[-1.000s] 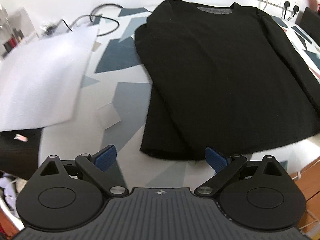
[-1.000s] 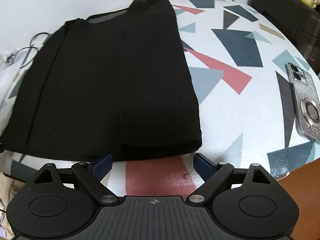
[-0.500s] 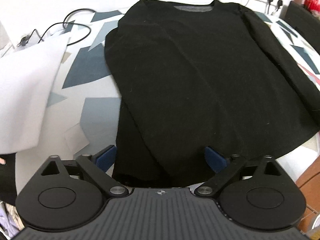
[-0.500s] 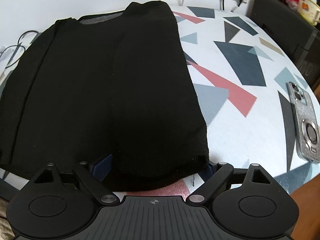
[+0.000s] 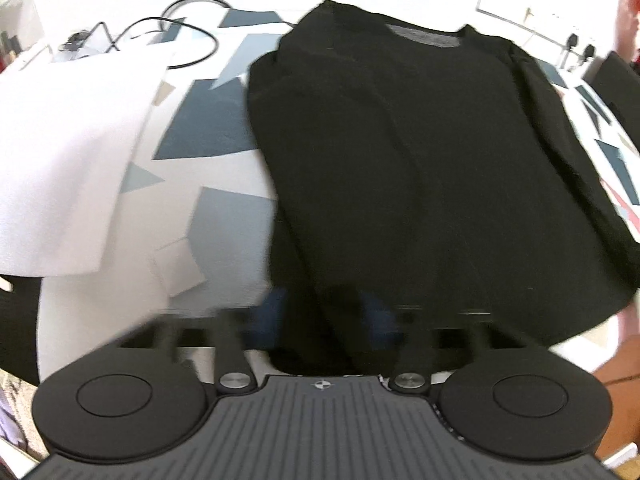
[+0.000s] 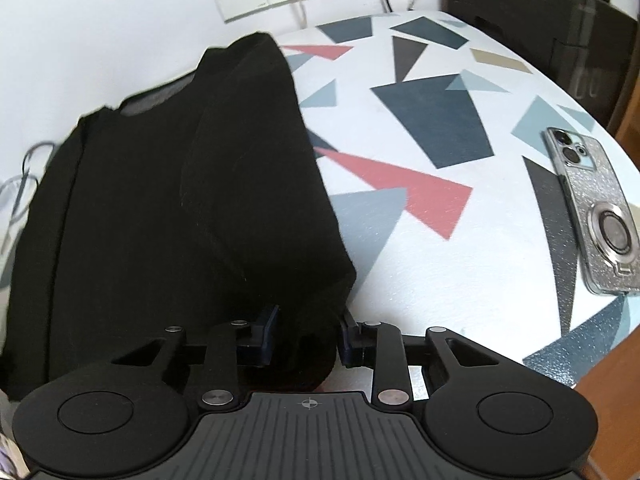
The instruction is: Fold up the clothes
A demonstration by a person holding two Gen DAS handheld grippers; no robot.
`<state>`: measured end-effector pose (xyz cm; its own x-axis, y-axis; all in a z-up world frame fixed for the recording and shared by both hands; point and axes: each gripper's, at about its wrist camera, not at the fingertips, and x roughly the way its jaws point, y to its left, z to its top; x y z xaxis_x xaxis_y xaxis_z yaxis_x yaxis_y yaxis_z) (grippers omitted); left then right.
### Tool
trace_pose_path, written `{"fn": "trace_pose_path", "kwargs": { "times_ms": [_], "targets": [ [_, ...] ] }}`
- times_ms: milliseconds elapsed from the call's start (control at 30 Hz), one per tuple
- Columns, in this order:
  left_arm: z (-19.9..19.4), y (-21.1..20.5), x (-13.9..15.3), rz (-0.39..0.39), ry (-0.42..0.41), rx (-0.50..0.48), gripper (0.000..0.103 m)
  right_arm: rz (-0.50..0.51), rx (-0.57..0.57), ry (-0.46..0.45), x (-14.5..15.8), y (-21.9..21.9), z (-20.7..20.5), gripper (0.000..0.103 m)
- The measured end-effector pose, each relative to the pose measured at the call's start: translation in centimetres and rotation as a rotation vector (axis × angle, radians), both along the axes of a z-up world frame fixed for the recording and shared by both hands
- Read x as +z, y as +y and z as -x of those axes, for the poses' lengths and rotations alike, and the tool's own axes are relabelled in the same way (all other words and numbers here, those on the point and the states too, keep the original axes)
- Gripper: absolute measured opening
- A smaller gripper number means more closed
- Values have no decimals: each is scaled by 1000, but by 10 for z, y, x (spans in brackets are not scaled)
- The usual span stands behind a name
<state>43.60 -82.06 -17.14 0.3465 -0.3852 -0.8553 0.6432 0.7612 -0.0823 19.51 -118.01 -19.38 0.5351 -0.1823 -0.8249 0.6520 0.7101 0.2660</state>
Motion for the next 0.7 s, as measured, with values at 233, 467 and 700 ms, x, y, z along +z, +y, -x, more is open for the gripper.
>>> {"fn": "trace_pose_path", "kwargs": {
  "times_ms": [233,467,700],
  "targets": [
    [42,-43,-9,-88,-85,-207,73,-3,19,-11,-2,1,2,24],
    [56,-77,-22,-139,-97,-267,42,-17,22,-29,-4,3,7,24],
    [11,-32,9,-88,-89,-22,4,-27,2,-76,1,-5,19,23]
  ]
}}
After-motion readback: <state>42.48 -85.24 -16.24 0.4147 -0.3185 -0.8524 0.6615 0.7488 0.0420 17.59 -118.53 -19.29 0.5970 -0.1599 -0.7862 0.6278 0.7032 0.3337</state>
